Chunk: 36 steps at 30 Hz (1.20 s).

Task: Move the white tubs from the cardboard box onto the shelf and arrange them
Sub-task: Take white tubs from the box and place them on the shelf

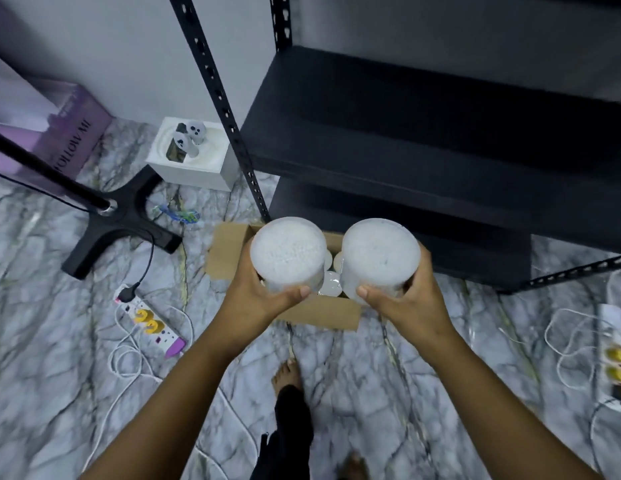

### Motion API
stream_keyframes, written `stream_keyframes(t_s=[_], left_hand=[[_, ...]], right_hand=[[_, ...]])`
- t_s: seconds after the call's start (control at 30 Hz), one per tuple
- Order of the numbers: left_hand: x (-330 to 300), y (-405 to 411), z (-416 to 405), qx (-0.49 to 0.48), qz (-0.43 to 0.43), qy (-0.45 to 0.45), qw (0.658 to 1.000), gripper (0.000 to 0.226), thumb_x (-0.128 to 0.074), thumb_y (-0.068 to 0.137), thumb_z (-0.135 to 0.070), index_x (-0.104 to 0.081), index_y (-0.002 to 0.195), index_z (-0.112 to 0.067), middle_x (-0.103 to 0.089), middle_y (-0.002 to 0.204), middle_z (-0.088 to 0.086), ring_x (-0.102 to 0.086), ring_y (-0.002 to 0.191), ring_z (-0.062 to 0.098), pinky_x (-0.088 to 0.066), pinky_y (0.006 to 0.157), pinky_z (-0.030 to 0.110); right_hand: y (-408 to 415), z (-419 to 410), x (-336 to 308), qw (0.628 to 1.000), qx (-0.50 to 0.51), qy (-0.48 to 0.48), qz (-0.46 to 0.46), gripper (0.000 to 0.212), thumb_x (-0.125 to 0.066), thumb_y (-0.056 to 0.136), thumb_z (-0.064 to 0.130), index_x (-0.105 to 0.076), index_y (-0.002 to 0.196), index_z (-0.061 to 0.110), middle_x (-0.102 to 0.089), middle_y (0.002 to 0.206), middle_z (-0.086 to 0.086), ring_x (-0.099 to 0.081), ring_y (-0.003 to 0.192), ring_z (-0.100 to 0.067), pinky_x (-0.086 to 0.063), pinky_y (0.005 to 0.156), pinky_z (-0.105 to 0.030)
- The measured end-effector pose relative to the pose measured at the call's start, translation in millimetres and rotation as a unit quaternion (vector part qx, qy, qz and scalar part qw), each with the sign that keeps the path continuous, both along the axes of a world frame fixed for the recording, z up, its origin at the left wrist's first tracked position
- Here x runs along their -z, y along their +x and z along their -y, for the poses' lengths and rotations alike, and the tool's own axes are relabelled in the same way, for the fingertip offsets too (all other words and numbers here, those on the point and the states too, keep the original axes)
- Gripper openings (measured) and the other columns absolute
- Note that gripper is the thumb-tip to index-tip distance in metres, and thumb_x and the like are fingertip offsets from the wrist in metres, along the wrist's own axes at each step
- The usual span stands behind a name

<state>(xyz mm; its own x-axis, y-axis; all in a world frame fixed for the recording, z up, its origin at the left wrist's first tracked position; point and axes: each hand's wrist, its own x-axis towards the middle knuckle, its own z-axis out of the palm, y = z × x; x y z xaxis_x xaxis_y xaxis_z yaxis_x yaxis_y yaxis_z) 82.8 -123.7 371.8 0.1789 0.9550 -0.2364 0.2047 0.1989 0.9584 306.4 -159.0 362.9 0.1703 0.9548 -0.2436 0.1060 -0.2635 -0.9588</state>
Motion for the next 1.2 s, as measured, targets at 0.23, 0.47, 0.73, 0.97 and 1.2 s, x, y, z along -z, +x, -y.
stream_keyframes(t_s=[0.23, 0.47, 0.73, 0.97, 1.2], left_hand=[[-129, 26, 46, 0.000, 0.002, 0.016, 1.000, 0.079, -0.085, 0.068, -0.024, -0.032, 0.119, -0.052, -0.043, 0.124, -0.026, -0.047, 0.114, -0.012, -0.047, 0.081, 0.007], [-229, 51, 84, 0.014, 0.030, 0.041, 0.999, 0.081, -0.084, 0.068, -0.019, -0.033, 0.123, -0.048, -0.046, 0.127, -0.018, -0.051, 0.115, 0.000, -0.050, 0.074, 0.010], [-293, 71, 95, 0.042, 0.038, 0.051, 0.997, 0.082, -0.080, 0.073, -0.011, -0.028, 0.132, -0.034, -0.044, 0.126, -0.015, -0.051, 0.110, -0.001, -0.050, 0.072, 0.009], [-312, 90, 54, 0.085, 0.052, 0.044, 0.994, 0.088, -0.084, 0.070, -0.022, -0.027, 0.136, -0.035, -0.045, 0.133, -0.009, -0.051, 0.118, 0.006, -0.054, 0.081, 0.019], [-325, 118, -7, 0.134, 0.050, 0.051, 0.988, 0.084, -0.082, 0.072, -0.017, -0.026, 0.132, -0.036, -0.044, 0.126, -0.020, -0.050, 0.111, -0.004, -0.049, 0.076, 0.009]], right_hand=[[18, 55, -130, 0.999, 0.029, 0.030, -0.028, 0.090, -0.085, 0.065, 0.020, -0.029, 0.131, 0.044, -0.044, 0.128, 0.021, -0.049, 0.110, 0.015, -0.049, 0.077, -0.008], [33, 104, -233, 0.997, 0.047, 0.058, -0.030, 0.090, -0.085, 0.067, 0.019, -0.029, 0.133, 0.040, -0.044, 0.130, 0.019, -0.051, 0.110, 0.011, -0.050, 0.075, -0.010], [55, 130, -298, 0.993, 0.095, 0.065, 0.003, 0.087, -0.083, 0.070, 0.016, -0.028, 0.132, 0.043, -0.046, 0.126, 0.017, -0.052, 0.113, -0.002, -0.052, 0.071, -0.014], [72, 100, -314, 0.989, 0.133, 0.057, 0.023, 0.089, -0.083, 0.070, 0.017, -0.027, 0.136, 0.040, -0.045, 0.132, 0.008, -0.051, 0.117, -0.012, -0.051, 0.085, -0.027], [89, 50, -319, 0.982, 0.176, 0.061, 0.037, 0.093, -0.087, 0.065, 0.026, -0.028, 0.135, 0.042, -0.047, 0.132, 0.008, -0.051, 0.119, -0.015, -0.051, 0.093, -0.039]])
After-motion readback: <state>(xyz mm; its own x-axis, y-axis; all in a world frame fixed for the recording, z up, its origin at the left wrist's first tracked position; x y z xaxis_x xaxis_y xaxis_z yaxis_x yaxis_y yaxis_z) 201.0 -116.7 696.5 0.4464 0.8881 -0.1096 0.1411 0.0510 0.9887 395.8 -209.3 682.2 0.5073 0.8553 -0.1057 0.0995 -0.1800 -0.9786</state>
